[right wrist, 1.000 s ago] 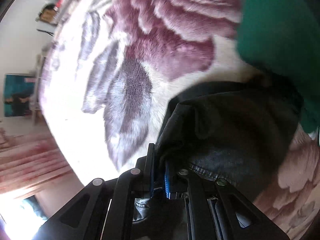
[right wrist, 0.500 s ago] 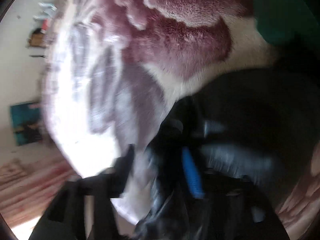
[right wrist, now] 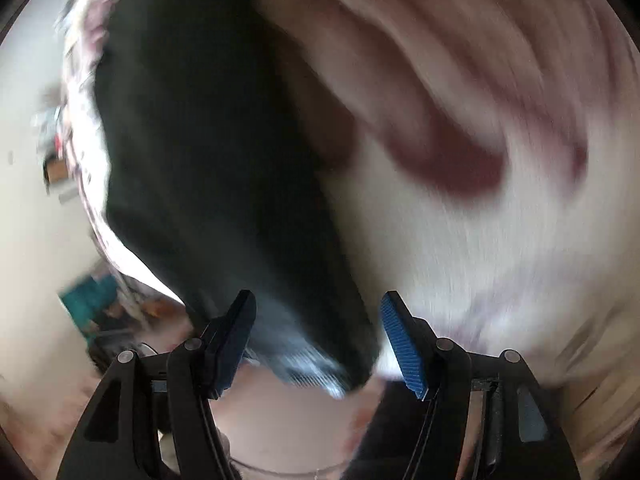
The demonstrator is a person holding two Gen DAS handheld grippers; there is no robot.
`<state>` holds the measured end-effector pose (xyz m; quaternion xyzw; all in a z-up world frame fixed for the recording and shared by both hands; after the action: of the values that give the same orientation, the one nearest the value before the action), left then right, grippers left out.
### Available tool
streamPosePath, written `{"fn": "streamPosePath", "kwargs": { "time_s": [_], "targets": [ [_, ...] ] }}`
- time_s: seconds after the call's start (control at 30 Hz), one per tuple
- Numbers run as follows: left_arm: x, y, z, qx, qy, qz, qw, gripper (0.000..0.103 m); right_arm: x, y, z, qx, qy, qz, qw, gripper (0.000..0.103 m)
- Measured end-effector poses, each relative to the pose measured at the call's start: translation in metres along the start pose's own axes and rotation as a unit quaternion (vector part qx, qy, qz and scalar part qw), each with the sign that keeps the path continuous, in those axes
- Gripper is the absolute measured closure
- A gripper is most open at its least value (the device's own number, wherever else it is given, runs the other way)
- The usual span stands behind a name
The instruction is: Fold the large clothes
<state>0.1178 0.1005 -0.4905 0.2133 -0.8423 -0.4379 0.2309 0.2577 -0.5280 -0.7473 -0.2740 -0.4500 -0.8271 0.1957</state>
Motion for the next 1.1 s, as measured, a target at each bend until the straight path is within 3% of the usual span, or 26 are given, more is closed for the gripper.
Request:
{"fn": "streamPosePath", "kwargs": {
  "time_s": [0.1,0.23,0.3,0.4,0.43,0.6,0.7,0.73,0.83,0.97,1.1],
  "targets": [
    [-0.01,0.016,-0.004,-0.006,-0.008,-0.013,0.9999,0.094,0.019,-0.019,-0.019,-0.043,-0.009,0.002,0.999,0.036],
    [-0.031,0.0,0.017,-0.021,0.007,0.001,0.9998,0.094,0.025,-0.033,-0.024,-0.083,0.004,-0.005,0.996,0.036],
    [-0.039,-0.012,0.025,-0.031,0.009,0.009,0.9995,0.094,0.023,-0.038,-0.017,-0.084,0.02,-0.019,0.996,0.036],
    [-0.044,-0.025,0.033,-0.045,0.014,0.014,0.9988,0.094,0.016,-0.048,-0.009,-0.042,0.038,-0.042,0.998,0.058],
    [-0.045,-0.029,0.034,-0.045,0.018,0.017,0.9987,0.094,0.014,-0.051,-0.011,-0.032,0.037,-0.043,0.998,0.06],
    [-0.04,-0.019,0.03,-0.037,0.029,0.039,0.9982,0.089,0.009,-0.046,-0.007,0.01,0.036,-0.012,0.999,0.057],
    [-0.033,0.016,0.021,0.002,0.028,0.05,0.9983,0.086,0.014,-0.02,-0.008,-0.004,0.048,0.001,0.999,0.054],
    [-0.033,0.03,0.018,0.014,0.024,0.044,0.9986,0.081,0.014,-0.008,-0.008,-0.011,0.052,-0.008,0.999,0.049],
    [-0.041,0.061,0.007,0.046,0.021,0.023,0.9984,0.029,0.01,0.039,-0.009,-0.023,0.059,-0.055,0.996,0.044],
    [-0.082,0.076,-0.022,0.077,-0.001,0.001,0.997,0.029,-0.028,0.098,0.012,-0.054,0.071,-0.122,0.989,0.038],
    [-0.137,0.06,-0.062,0.076,-0.039,-0.006,0.9963,0.029,-0.085,0.135,0.04,-0.032,0.09,-0.183,0.978,0.038]
  ]
}}
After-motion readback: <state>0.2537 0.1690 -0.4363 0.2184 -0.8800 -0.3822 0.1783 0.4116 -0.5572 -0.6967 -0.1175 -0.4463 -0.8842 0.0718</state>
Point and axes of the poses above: each gripper's, at about its wrist camera, not at the fingertips, and y roughly against the way its jaws point, z to its left, x to its underside, the point moved 3 cm from there along -y, roughly the way its jaws point, and after that the axes turned 11 degrees about z, right-handed, at the moved point
